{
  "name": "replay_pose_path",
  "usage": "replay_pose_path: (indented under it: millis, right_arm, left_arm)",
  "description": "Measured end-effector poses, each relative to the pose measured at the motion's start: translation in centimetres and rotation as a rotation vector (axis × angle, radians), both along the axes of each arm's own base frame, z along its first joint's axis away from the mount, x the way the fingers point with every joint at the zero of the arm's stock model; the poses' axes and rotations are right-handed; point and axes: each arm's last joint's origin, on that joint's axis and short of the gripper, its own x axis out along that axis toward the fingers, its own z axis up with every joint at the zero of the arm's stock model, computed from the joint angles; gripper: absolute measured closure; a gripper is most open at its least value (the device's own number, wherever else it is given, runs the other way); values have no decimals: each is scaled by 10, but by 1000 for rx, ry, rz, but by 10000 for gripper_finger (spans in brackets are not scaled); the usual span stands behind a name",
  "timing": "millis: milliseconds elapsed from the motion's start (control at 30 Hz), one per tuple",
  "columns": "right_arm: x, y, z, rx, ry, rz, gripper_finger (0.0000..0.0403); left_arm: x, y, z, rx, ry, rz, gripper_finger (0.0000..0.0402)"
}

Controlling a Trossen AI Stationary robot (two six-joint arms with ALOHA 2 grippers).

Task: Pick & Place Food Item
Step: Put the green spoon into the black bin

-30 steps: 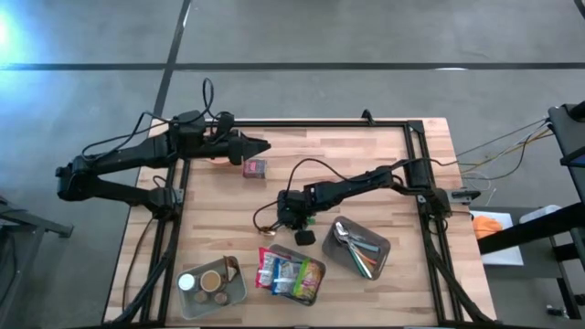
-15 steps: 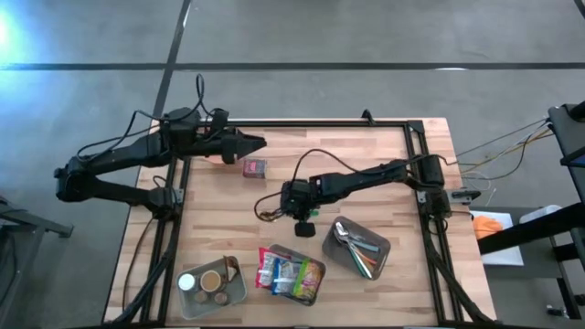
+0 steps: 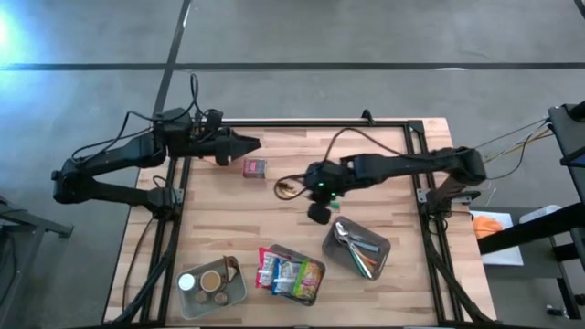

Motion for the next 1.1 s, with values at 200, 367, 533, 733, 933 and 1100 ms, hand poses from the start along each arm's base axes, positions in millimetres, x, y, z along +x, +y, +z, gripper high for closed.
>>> replay_pose_path:
  millis: [200,367,533,733,933,1100]
  right_arm:
    - [-47,23,29,83,26,-200,395]
    - [-87,52,27,166,20,-340,395]
    - [-121,85,17,227,-4,-459,395]
    - [-144,111,1,262,-32,-545,395]
    - [-144,127,-27,289,-35,-561,395]
    - [-135,134,-49,277,-23,-570,395]
  left_arm:
    - [2,1,-8,-14,65,1,123]
    - [2,1,-7,10,63,1,123]
    - [2,1,-7,31,65,-1,123]
    - [2,1,-7,47,65,-3,123]
    - [2,1,-7,59,69,-5,123]
    - [2,1,-7,54,68,-4,123]
